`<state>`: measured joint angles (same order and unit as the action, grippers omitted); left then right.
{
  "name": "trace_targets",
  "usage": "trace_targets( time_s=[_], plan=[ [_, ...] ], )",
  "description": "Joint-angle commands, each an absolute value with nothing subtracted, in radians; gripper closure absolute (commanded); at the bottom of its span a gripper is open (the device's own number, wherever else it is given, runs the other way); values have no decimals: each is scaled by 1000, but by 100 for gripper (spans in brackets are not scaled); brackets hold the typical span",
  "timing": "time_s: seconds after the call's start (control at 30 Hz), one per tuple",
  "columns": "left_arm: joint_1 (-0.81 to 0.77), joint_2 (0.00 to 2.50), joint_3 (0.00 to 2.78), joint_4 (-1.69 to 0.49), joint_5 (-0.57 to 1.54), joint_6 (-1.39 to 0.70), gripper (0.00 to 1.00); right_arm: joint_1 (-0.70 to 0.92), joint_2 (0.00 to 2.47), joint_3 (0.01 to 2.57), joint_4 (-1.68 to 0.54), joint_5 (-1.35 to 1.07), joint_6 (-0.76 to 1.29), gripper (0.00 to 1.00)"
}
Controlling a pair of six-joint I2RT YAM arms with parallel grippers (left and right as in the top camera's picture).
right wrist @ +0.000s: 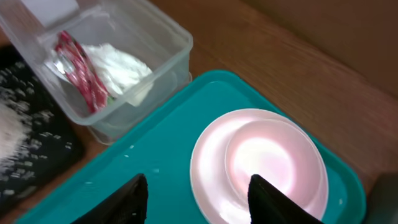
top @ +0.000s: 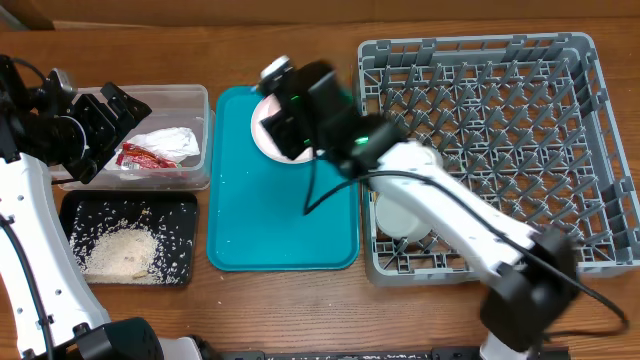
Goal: Sort waste into correct bins and load items into the dishwasher
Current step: 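Reach the right gripper to the pink bowl on the plate and grasp it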
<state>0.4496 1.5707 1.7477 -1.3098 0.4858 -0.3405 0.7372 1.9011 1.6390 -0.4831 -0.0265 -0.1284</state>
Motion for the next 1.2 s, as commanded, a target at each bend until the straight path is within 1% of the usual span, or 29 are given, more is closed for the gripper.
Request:
trace_targets(
  time_s=[0.0, 0.23, 0.53, 0.6, 0.63, 0.77, 0.87, 0.9, 0.97, 1.07, 1.17],
  plan=[
    [448, 1551, 1763, -1308, 487, -329, 0, 726, 2006, 1649, -421, 59, -241, 45],
    [448, 1551, 1763, -1308, 487, -329, 0, 712, 2162, 1649, -278, 59, -241, 45],
    [448, 1551, 1763, -1309, 487, -329, 0, 706, 2255, 1649, -238, 71, -245, 46],
    [448, 1551, 1763, -1309, 487, -329, 0, 699, 2268, 1649, -237, 70, -244, 51],
    [448, 1551, 1763, -1308, 487, -329, 0, 696, 2270, 1649, -241, 70, -244, 57],
    [448, 1551, 1763, -1309, 487, -329, 0, 694, 2271, 1650, -241, 70, -244, 68],
    [448, 1551, 1763, -1309, 487, -329, 0, 694, 2269, 1650, -241, 70, -243, 74],
    [448, 1551, 1763, -1308, 487, -329, 0, 694, 2267, 1650, -241, 70, -243, 75],
    [448, 1551, 1763, -1309, 487, -329, 0, 698, 2256, 1651, -241, 70, -243, 80],
    [448, 1551, 1763, -1309, 487, -329, 0, 701, 2231, 1651, -242, 70, -243, 96],
    [448, 1551, 1763, -1309, 487, -329, 0, 701, 2185, 1651, -264, 70, -239, 96]
  ],
)
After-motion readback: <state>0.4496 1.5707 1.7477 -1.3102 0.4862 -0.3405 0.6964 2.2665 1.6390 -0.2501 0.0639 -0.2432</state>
